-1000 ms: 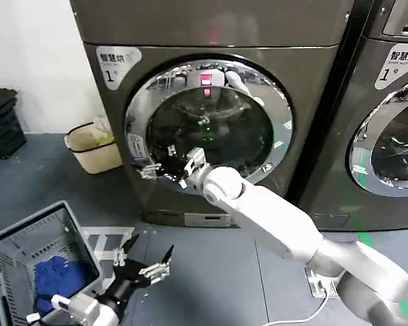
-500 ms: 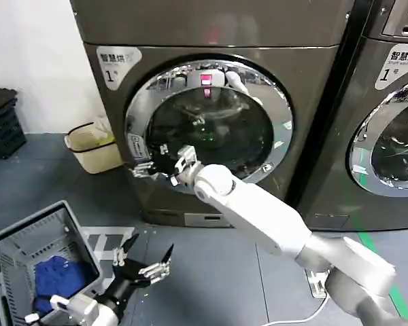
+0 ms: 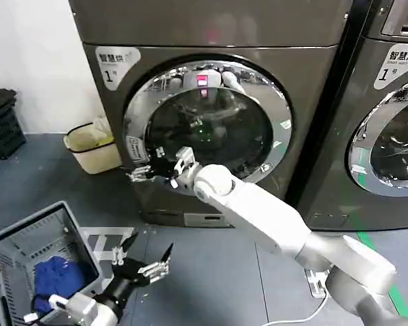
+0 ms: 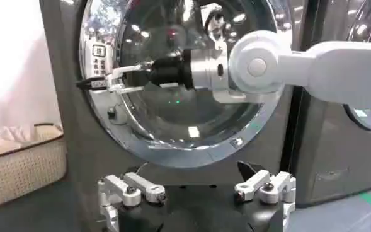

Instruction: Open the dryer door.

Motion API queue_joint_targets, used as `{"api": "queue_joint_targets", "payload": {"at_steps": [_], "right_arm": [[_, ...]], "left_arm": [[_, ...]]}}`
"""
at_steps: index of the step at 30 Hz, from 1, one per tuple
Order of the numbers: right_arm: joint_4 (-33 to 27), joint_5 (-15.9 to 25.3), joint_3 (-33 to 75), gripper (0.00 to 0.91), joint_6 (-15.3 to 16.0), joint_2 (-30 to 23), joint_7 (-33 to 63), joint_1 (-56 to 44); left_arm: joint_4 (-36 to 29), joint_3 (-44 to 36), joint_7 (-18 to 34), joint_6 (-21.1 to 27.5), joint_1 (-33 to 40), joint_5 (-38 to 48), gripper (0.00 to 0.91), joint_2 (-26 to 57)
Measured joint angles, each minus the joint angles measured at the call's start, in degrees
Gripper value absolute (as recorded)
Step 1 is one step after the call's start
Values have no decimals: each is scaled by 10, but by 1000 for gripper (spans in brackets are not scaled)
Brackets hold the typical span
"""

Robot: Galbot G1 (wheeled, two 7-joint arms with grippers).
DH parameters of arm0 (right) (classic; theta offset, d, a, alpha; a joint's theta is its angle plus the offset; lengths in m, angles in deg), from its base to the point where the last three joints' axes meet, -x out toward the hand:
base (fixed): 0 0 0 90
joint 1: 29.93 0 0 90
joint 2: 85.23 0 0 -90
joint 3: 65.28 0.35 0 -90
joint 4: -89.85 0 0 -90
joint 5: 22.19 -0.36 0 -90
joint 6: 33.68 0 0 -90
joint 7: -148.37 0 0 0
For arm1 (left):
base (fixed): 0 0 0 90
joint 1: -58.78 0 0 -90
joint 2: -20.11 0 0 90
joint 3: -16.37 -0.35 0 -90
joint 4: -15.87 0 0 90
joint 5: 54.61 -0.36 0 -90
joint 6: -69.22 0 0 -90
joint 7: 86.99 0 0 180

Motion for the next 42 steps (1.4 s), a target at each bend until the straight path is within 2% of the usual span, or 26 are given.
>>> {"api": "queue_joint_targets", "payload": {"at_steps": [22,32,42], "right_arm": [[146,-43,-9,907,4,117,-57,-30],[214,-62,-9,907,13,163,-62,-46],[287,-71,-19,907,25,212,-96,-55]], "left_arm": [[-7,42,-1,10,8,58,907,-1],[-3,93,0,16,8,90,907,-12],[7,150,1,31,40,140,907,7]]}}
